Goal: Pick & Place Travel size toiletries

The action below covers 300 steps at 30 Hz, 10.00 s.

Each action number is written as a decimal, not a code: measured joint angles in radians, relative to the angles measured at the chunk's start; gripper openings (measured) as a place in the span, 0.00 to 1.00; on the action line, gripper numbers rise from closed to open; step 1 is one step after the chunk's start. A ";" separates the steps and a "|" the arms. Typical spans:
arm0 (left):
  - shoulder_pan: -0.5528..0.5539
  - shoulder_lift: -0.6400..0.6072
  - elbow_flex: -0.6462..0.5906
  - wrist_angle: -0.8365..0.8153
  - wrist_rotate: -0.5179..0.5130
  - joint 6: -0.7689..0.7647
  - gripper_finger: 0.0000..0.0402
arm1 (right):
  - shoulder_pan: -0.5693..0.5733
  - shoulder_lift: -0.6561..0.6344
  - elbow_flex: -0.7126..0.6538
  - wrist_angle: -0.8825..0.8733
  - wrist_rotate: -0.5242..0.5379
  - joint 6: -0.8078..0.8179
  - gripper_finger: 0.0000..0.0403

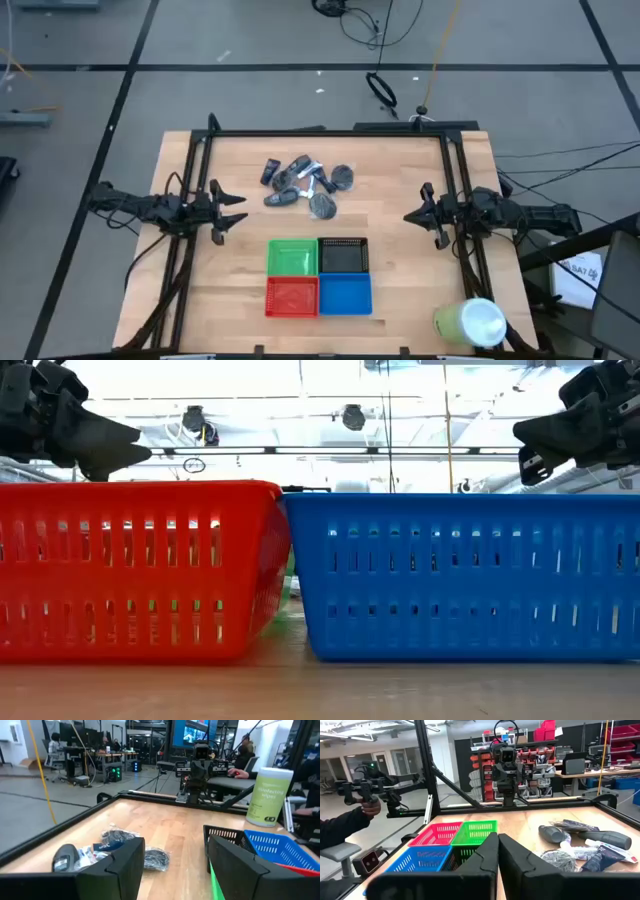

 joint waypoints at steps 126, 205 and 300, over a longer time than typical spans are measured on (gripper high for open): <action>0.531 1.682 0.958 -0.579 -0.041 -0.459 0.64 | 0.000 0.000 0.000 0.000 0.000 0.000 0.00; 0.300 1.309 0.958 -0.644 0.014 -0.305 0.03 | 0.000 0.000 0.000 0.000 0.000 0.000 0.00; 0.157 1.672 0.958 0.167 0.480 0.036 0.55 | 0.000 0.000 0.000 0.000 0.000 0.000 0.00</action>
